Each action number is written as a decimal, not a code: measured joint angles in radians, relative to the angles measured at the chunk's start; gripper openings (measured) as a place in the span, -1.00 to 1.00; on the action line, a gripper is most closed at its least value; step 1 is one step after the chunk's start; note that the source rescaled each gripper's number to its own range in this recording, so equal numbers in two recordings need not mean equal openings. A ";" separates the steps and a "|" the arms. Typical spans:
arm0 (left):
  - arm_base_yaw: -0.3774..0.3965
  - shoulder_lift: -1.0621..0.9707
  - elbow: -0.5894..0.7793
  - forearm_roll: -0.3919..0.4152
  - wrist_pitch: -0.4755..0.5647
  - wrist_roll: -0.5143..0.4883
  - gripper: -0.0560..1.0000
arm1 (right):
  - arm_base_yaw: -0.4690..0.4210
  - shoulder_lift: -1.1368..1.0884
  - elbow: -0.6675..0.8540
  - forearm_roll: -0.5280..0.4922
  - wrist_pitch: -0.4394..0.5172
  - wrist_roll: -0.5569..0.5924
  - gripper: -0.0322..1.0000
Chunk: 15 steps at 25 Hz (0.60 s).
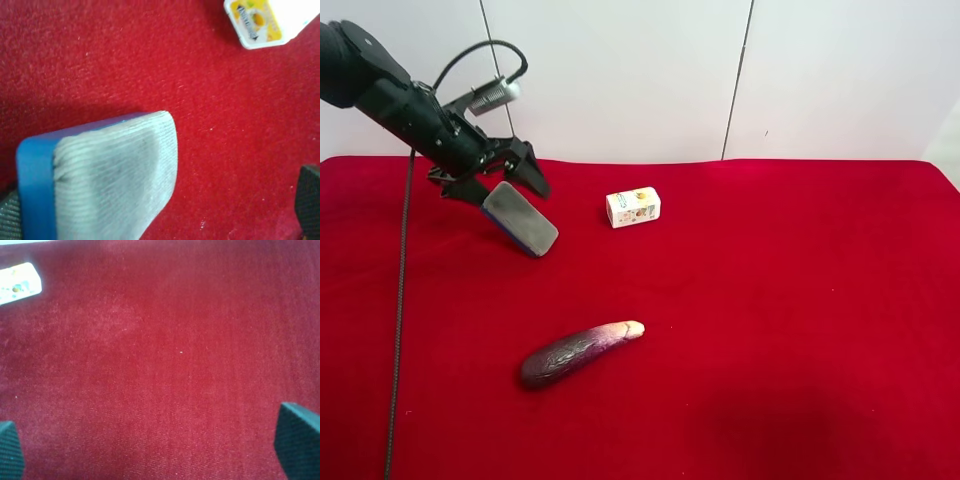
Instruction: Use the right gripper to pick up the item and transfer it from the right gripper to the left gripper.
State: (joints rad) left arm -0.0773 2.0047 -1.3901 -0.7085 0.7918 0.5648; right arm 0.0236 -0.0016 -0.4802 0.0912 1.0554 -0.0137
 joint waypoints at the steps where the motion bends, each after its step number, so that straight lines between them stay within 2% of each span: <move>1: 0.000 -0.018 0.000 0.001 0.001 0.000 1.00 | 0.000 0.000 0.000 0.000 0.000 0.000 1.00; 6: 0.000 -0.134 0.000 0.046 0.023 0.001 1.00 | 0.000 0.000 0.000 0.000 0.000 0.000 1.00; 9: 0.000 -0.208 -0.001 0.101 0.069 0.001 1.00 | 0.000 0.000 0.000 0.000 0.000 0.000 1.00; 12: 0.000 -0.285 -0.001 0.155 0.141 0.001 1.00 | 0.000 0.000 0.000 0.000 0.000 0.000 1.00; 15: 0.000 -0.354 -0.001 0.169 0.252 0.001 1.00 | 0.000 0.000 0.000 0.000 0.000 0.000 1.00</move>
State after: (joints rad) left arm -0.0773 1.6507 -1.3912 -0.5392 1.0439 0.5657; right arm 0.0236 -0.0016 -0.4802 0.0912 1.0554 -0.0137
